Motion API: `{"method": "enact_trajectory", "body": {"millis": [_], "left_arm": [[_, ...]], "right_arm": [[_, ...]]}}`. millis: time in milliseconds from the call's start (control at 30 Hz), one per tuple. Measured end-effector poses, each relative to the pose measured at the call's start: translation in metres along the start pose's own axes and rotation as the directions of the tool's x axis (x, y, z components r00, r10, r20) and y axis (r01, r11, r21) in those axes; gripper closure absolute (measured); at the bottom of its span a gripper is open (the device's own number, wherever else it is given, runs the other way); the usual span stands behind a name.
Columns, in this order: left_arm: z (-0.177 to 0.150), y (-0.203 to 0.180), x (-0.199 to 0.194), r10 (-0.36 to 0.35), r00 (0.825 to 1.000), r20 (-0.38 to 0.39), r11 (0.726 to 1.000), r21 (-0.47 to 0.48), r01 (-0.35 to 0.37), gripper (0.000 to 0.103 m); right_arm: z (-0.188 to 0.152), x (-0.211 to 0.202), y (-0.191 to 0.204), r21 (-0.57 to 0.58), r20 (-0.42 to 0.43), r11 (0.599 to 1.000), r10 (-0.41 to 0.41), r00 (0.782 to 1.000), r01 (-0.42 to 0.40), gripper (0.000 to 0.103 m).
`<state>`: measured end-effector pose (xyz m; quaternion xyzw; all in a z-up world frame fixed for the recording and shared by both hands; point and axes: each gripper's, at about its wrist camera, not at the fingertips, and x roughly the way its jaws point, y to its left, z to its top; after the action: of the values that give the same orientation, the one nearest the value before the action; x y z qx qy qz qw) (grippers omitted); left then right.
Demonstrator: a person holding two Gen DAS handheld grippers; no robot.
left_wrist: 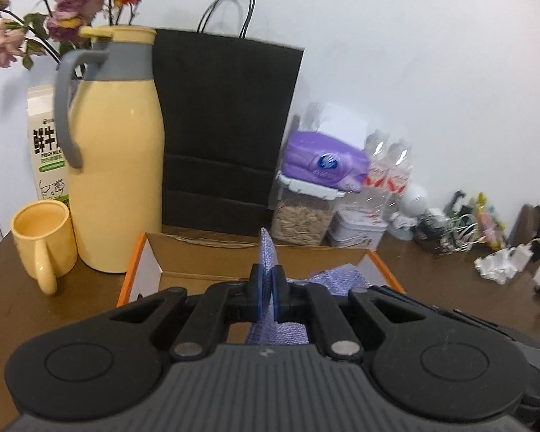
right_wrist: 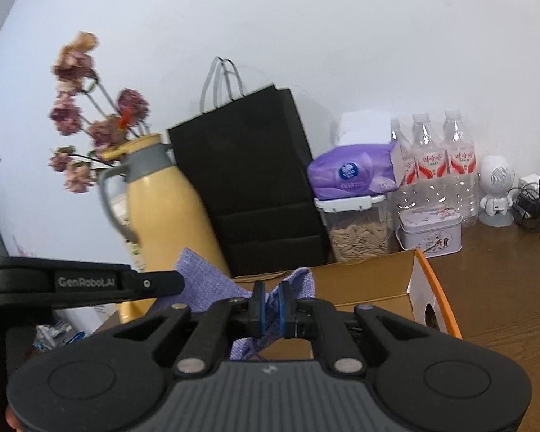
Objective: Organize objects
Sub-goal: 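Lift the lavender pouch into the box and open both grippers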
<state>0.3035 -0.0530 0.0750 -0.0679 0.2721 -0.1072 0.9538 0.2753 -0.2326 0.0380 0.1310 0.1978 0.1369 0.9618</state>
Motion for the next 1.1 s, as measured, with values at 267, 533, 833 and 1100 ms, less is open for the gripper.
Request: {"method": "enact_trajectory", "body": {"millis": [267, 533, 833, 1100], "left_arm": [[-0.005, 0.004, 0.056, 0.035, 0.997, -0.072, 0.999, 0.026, -0.033, 0.097], [-0.021, 0.010, 0.077, 0.081, 0.984, -0.156, 0.997, 0.033, -0.077, 0.097], [-0.023, 0.014, 0.070, 0.159, 0.974, -0.160, 0.987, 0.054, -0.153, 0.039], [-0.020, 0.008, 0.055, 0.222, 0.972, -0.078, 0.973, 0.078, -0.216, 0.000]], "right_arm": [[-0.012, 0.042, -0.016, 0.017, -0.060, 0.999, -0.037, 0.997, 0.038, 0.097], [-0.024, 0.056, -0.022, 0.000, -0.133, 0.998, -0.064, 0.989, 0.064, 0.097], [-0.029, 0.057, -0.020, -0.039, -0.178, 0.994, -0.104, 0.978, 0.099, 0.083], [-0.025, 0.047, -0.020, -0.052, -0.155, 0.990, -0.140, 0.978, 0.133, 0.009]]}}
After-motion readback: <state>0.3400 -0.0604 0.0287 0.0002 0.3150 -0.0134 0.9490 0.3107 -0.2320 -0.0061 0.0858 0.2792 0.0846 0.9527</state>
